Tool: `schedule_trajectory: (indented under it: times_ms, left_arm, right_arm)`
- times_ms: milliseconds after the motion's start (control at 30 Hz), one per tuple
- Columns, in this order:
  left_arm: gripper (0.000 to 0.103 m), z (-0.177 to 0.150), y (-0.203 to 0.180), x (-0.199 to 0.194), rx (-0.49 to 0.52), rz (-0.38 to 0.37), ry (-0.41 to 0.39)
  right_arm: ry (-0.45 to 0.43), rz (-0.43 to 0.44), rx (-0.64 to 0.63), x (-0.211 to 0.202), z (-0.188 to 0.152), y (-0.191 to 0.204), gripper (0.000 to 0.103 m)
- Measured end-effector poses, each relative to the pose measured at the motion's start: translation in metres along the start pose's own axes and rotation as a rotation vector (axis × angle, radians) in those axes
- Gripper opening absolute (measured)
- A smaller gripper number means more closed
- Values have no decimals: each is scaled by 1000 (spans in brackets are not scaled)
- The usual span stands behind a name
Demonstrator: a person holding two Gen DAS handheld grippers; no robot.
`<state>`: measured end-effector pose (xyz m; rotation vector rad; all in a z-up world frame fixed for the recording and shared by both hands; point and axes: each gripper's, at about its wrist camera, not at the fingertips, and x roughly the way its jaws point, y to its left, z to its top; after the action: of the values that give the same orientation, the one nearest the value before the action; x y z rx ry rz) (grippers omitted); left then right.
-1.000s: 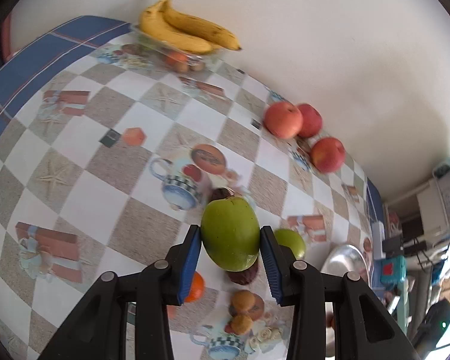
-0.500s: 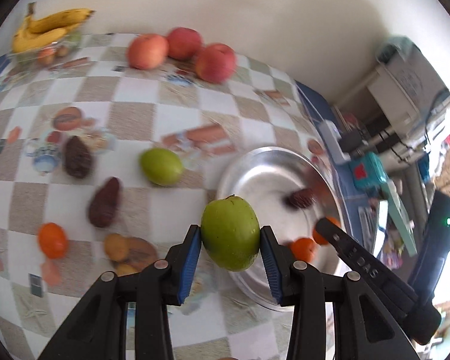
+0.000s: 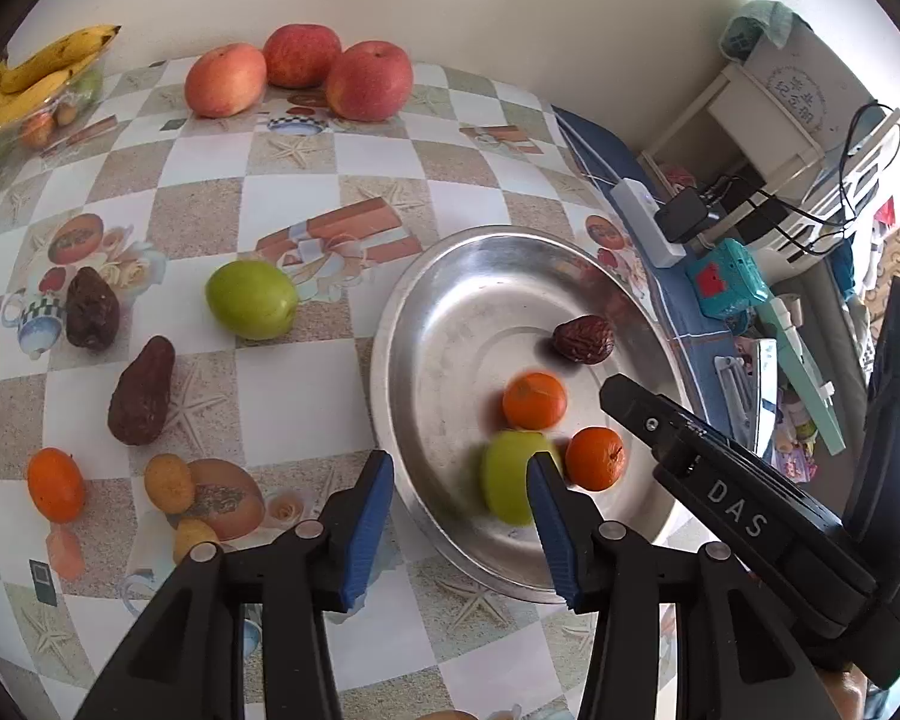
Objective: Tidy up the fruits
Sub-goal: 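Open left gripper to drop green apple in plate while right releases tangerine there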
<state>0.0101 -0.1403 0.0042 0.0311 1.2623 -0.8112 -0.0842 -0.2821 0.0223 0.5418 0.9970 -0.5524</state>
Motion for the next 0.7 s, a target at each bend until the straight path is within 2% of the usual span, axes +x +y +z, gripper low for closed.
schedule_trajectory:
  times_ms: [67,167,233,300,567,700]
  left_arm:
    - [52,0,5,0,-18,13,3]
    - [62,1,12,-2,-38,53,-5]
    - [65,2,17,-5,-49,88,-18]
    - [74,4,25,-10,-70,134,-33]
    - [77,6,72,-32,-225,297,-88]
    - [79,6,97,-49,-305,347,-136]
  right_arm:
    - [0,-6,-7,0,0,1,38]
    - [7,-8,-12,2,-1,2,38]
    - [12,-11,-15,3,-1,3,38]
    - [16,-12,-19,3,-2,3,39]
    - [18,-4,-53,4,-3,11,39]
    - [11,13,-87,2,-4,19,39]
